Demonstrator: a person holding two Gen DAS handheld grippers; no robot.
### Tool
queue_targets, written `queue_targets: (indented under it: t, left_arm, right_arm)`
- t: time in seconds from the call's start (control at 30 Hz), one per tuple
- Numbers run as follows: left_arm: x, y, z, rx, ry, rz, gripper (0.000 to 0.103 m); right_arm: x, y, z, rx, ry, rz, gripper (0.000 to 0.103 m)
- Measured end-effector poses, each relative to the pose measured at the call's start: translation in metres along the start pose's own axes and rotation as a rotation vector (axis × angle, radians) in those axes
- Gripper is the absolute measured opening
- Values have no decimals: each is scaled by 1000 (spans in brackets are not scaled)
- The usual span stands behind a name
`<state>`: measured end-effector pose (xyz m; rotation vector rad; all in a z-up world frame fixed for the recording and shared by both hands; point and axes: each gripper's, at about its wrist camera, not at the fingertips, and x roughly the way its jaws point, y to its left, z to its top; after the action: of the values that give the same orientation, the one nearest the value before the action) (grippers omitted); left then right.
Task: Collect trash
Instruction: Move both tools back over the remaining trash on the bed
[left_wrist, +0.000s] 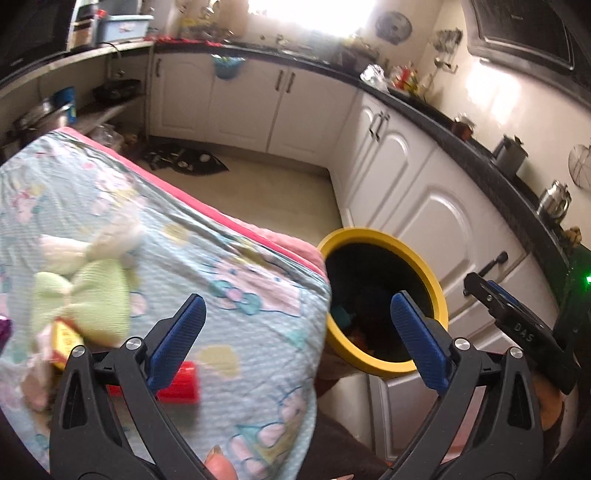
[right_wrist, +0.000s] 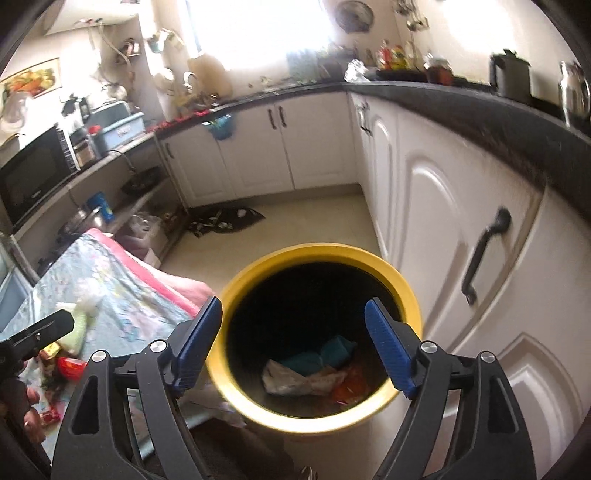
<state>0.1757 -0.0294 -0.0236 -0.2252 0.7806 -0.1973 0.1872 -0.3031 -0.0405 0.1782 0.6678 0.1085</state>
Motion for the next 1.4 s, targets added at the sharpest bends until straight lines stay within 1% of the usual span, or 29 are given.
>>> queue_targets:
  t: [0.2, 0.27, 0.57, 0.8, 1.17, 1.4]
  left_arm:
    - [-36, 23, 3, -31, -76, 40, 92]
    - [-47, 30, 5, -41, -95, 50, 92]
    - [-85, 57, 6, -66, -162, 102, 92]
    - [-101, 75, 3, -81, -185, 140, 92]
    - [-121, 104, -3, -104, -206, 200, 92]
    - [-132, 130, -9, -144, -215, 251, 92]
  right_arm:
    - [-20, 31, 6, -56, -43, 70, 78]
    - [-25, 39, 6, -70, -52, 89, 82]
    - [-44, 89, 1, -159, -74, 193, 82]
    - [-54, 118, -7, -208, -70, 255, 82]
    - [-59, 152, -17, -271, -42, 337, 82]
    - [-56, 179, -30, -320, -7, 392, 82]
